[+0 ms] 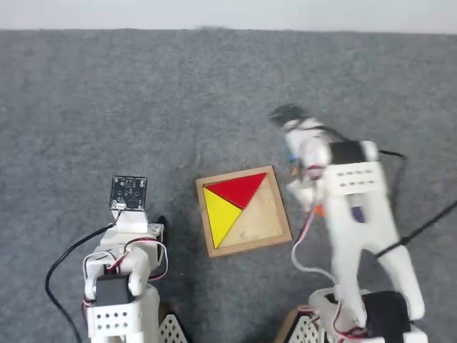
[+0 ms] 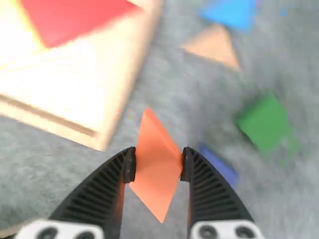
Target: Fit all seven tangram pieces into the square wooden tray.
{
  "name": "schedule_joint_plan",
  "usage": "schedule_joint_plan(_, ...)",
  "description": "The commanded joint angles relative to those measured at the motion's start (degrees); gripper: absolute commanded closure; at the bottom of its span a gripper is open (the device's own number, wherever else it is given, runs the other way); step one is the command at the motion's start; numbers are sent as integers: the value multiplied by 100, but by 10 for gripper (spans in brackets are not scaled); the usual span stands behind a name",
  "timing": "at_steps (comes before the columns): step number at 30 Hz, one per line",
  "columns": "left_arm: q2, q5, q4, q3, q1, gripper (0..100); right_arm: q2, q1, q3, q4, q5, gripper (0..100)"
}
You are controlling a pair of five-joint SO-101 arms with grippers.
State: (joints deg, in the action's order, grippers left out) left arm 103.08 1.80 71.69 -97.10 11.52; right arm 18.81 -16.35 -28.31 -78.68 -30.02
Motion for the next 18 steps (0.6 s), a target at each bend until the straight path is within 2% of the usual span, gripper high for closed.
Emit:
schedule_joint_plan(1,62,53,35,66,-35,850,-242,-804,325,75,-413,951)
schedule_joint_plan(4,62,53,35,66,-35,850,-998,-1112,738,101,-905,951)
schedule_joint_plan(11,62,53,35,66,-35,850,-2862,-1182,2391,66,-2374,951)
schedule_joint_plan(16,62,53,35,66,-35,850,-3574,-1613,2954,-198,-3569,951)
schedule_joint_plan(18,62,53,35,66,-35,850,-3714,-1736,3068,-365,-3780,938)
